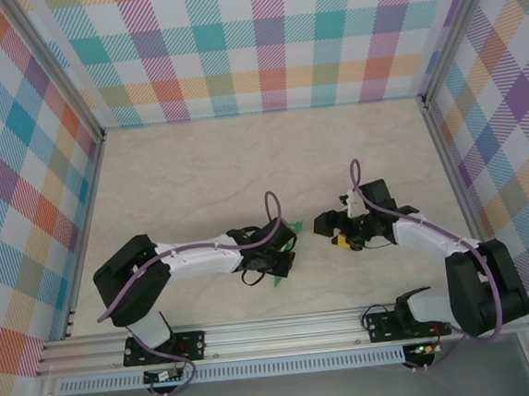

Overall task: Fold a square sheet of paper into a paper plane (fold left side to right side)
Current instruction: Fold the wing for the fifth time at the center of the table.

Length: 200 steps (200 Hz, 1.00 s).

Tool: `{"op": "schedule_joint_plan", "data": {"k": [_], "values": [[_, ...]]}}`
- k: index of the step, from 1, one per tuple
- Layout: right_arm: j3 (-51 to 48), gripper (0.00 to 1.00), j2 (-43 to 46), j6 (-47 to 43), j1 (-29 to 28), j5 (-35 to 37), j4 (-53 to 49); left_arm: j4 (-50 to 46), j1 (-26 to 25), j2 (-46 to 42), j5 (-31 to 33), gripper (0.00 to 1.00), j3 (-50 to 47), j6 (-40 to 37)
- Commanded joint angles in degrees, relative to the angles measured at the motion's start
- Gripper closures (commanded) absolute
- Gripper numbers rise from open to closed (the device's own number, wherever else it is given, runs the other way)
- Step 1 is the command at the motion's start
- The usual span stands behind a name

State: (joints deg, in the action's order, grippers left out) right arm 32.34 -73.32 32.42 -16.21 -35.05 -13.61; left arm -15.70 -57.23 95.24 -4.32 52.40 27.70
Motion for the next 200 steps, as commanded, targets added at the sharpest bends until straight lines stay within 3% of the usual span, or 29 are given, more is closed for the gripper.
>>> {"op": "schedule_joint_plan", "data": {"k": [1,87,200], "values": [[-0.85,0.08,-0.88,1.12,-1.14,-1.53,2.97,8.32,2.38,-2.48,-6.99,1.0,-2.76,3.33],[2.5,0.27,-9.31,8.36,-12.49,4.76,12.49,18.89,6.67,-3.14,-13.6,1.0,-7.55,11.06],[4.61,0.42,-15.6,13.88,-15.68,9.47,20.47,31.38,10.51,-2.02,-17.82,1.0,-13.63,19.53]]}}
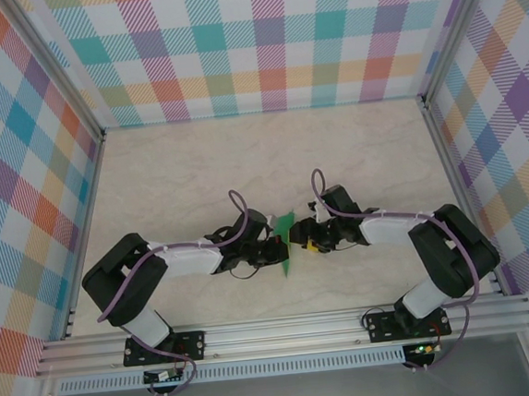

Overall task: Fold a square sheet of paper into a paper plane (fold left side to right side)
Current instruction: Fold the wing for the fifth time at the center of the table.

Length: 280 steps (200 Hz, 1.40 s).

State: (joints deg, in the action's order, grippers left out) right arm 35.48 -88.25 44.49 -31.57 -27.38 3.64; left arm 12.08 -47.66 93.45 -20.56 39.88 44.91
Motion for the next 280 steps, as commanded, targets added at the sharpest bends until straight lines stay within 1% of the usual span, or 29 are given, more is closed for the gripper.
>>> {"op": "schedule_joint_plan", "data": {"k": [1,104,154,194,217,280], "values": [[1.45,0.42,-0.73,1.86,-0.28,1.8,3.26,3.63,0.92,-0.17,-1.58,1.0,-1.11,2.35],[5.18,0.49,-6.42,1.94,-0.33,2.23,4.21,9.05,1.25,3.17,-2.52,1.0,-1.56,6.25],[6.0,0.53,-8.59,2.17,-0.33,2.59,1.6,10.36,1.25,4.9,-2.56,1.0,-1.56,7.39],[7.88,0.55,-9.97,1.57,-0.76,4.03,-3.67,10.38,1.22,5.6,-2.55,1.0,-1.3,7.48],[8.64,0.56,-11.2,1.43,-0.94,4.17,-4.96,10.59,1.17,5.66,-2.7,1.0,-1.12,7.48],[8.86,0.56,-12.55,1.6,-1.12,4.04,-5.04,9.5,1.31,4.27,-2.34,0.91,-1.21,7.04]]}}
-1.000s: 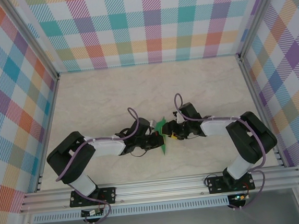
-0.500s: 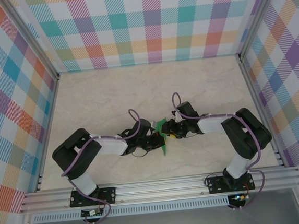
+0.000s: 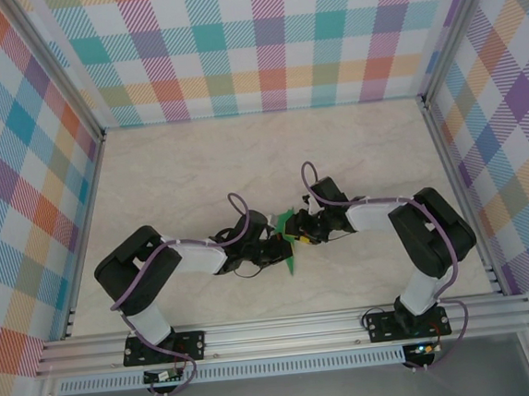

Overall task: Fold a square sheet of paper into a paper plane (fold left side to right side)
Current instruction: Fold the wing for the fifth time at the center of the table.

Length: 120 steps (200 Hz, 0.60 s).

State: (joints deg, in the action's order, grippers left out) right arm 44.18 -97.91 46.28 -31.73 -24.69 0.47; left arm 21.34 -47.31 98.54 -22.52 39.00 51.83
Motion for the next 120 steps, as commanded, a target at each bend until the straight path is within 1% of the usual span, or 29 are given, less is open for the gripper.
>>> {"op": "schedule_joint_plan", "data": {"k": [1,63,120], "values": [[0.18,0.56,-2.9,-0.17,-0.97,1.37,-1.92,0.21,0.97,-0.86,-0.35,0.91,-0.38,0.16],[0.29,0.57,-3.01,-0.32,-1.05,1.4,-2.45,-1.03,0.99,-3.11,0.24,0.81,-0.47,-0.45],[0.27,0.57,-3.08,-0.38,-1.07,1.4,-2.41,-4.72,1.81,-7.5,0.59,0.79,-0.74,-1.62]]}}
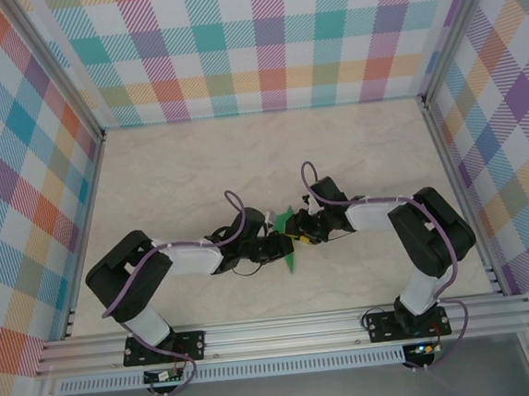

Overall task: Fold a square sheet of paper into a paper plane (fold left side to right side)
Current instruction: Fold the wing for the fifth time at the center of the table.

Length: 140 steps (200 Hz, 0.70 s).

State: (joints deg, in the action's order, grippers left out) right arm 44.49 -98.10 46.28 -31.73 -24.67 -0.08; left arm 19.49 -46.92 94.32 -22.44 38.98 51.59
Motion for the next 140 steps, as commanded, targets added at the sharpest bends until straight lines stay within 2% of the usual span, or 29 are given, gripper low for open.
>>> {"op": "schedule_joint_plan", "data": {"k": [1,41,73,102,140], "values": [[-0.02,0.57,-2.84,-0.39,-1.06,1.37,-1.91,-2.96,1.45,-3.41,0.48,0.79,-0.69,-1.39],[-0.04,0.57,-2.95,-0.51,-1.06,1.2,-1.75,-5.96,3.29,-7.87,1.08,0.76,-2.25,-2.29],[-0.18,0.57,-2.77,-0.58,-1.15,1.24,-1.76,-7.27,6.84,-10.12,0.9,0.71,-3.69,-1.68],[-0.12,0.57,-2.72,-0.57,-1.15,1.29,-1.79,-6.4,10.13,-8.91,-1.48,0.69,-2.58,-1.75],[-0.26,0.57,-2.57,-0.58,-1.15,1.37,-1.81,-5.58,11.8,-3.78,-2.82,0.69,0.72,-1.7]]}}
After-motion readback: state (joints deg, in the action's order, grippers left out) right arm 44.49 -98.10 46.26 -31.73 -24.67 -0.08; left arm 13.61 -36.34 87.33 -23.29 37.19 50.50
